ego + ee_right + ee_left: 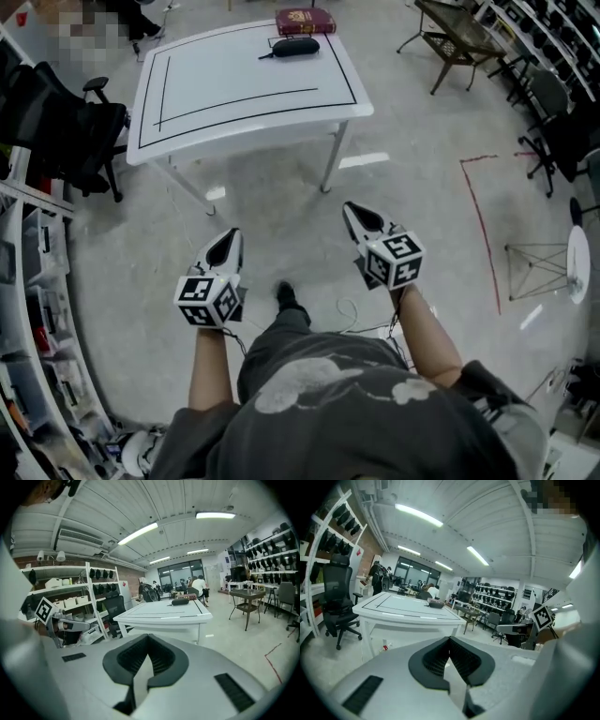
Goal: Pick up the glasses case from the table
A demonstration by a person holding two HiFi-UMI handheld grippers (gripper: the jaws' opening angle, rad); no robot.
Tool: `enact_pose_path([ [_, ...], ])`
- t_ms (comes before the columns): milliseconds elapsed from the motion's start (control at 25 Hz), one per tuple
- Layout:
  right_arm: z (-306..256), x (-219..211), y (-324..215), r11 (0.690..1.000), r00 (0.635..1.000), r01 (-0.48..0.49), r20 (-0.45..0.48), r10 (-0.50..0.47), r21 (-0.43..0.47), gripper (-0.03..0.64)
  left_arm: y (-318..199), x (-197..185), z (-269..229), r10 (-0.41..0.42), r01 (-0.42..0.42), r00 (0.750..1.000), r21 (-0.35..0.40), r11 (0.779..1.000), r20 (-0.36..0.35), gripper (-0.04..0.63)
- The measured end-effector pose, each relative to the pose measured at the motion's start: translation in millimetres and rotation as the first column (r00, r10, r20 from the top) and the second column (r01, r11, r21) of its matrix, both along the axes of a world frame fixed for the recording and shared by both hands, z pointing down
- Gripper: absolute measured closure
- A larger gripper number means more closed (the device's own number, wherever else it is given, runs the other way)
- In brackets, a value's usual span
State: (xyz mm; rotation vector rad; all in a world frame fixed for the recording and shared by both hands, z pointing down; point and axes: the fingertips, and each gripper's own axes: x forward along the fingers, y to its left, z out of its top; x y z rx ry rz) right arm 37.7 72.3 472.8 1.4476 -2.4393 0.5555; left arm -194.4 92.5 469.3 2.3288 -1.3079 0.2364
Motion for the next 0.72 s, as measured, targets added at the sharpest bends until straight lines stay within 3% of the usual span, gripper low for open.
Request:
enact_pose_path([
  [160,4.9,-17.9,-48.8,0.999,0.999,-0.042,0.0,0.042,-0.031,0.617,-52.6,-17.5,7.5,0.034,-0.035,0.999,-0.029,0.999,-0.009,0.592],
  [360,7.4,-26.7,-95.3,0.996,0.996,-0.087,-0.005,0.087,-0.031,0.617,-109.4,-24.3,2.3,0.094,-0.094,0.996,-0.003,0.996,-0.009,0.593],
  [720,3.1,-8.3,-170.8,0.994,0.994,-0.11,-0.001,0.11,-0.001,0.617,-181.4,-2.6,-8.9,0.113,-0.112,0.993,0.044,0.993,-0.02,0.593],
])
